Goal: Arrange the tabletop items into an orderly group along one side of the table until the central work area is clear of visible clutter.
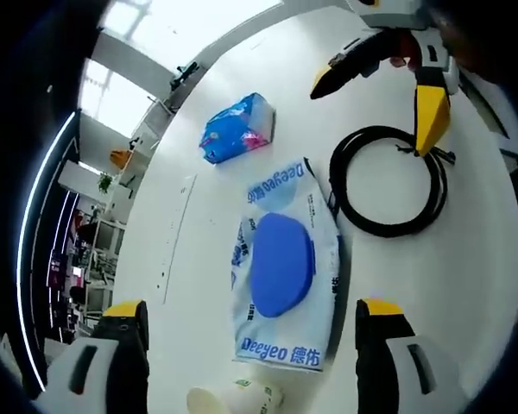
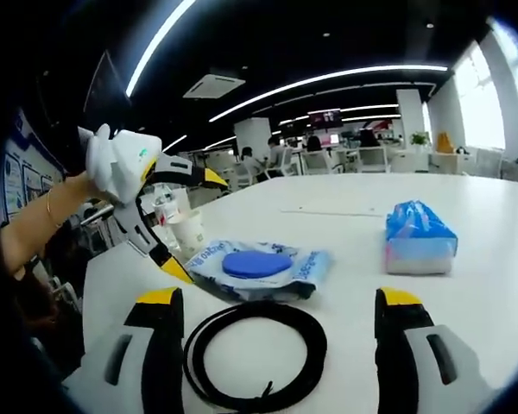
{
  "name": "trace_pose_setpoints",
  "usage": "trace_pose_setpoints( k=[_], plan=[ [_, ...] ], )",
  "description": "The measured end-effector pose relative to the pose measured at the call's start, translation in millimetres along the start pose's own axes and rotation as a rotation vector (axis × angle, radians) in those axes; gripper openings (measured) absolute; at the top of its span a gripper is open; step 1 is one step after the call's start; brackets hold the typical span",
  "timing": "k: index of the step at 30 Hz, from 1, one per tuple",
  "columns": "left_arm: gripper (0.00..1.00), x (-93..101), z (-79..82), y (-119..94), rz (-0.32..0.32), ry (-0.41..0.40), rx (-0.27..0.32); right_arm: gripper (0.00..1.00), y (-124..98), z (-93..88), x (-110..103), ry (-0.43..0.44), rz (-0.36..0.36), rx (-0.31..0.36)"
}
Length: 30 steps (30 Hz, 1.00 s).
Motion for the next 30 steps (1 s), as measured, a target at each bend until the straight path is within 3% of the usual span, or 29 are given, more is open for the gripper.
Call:
trace_pose_setpoints(
  k=[5, 10, 13, 19, 27, 30],
  plan=[
    [0.99, -2.0, 3.8, -1, -0.005, -0.067, 0.044, 0.88, -2, 0.1, 1, -0.005, -0.001, 0.000],
    [0.93, -1.5, 14.1, -2, -0.009, -0.168, 0.138, 0.86, -4, 0.9, 5, -0.015, -0.021, -0.001],
    [0.92, -2.1, 16.2, -3, -0.007, -0.183, 0.165, 0.86, -6, 1.9, 8, -0.013, -0.031, 0.002],
    [0.89, -4.0, 17.9, -7, 0.002, -0.194, 0.174, 0.84, -9, 5.0, 14, 0.000, -0.050, 0.011],
    [0.85, -15.6, 23.2, -9, 0.021, -0.337, 0.237, 0.81, -14, 10.8, 24, -0.001, -0.085, 0.020],
    [0.85, -16.6, 23.8, -9, 0.023, -0.344, 0.247, 0.80, -17, 13.7, 29, 0.001, -0.096, 0.033]
  ],
)
Point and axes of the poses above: the point that each gripper's makers call its tool centre point, and the gripper's own axes: y roughly forward along the fingers, x roughly to its right, z roughly out of its top, the point moved 2 cm from there along -y, roughly backward along the fingers, and after that the axes turned 14 degrees about y, right-handed, at the moved point
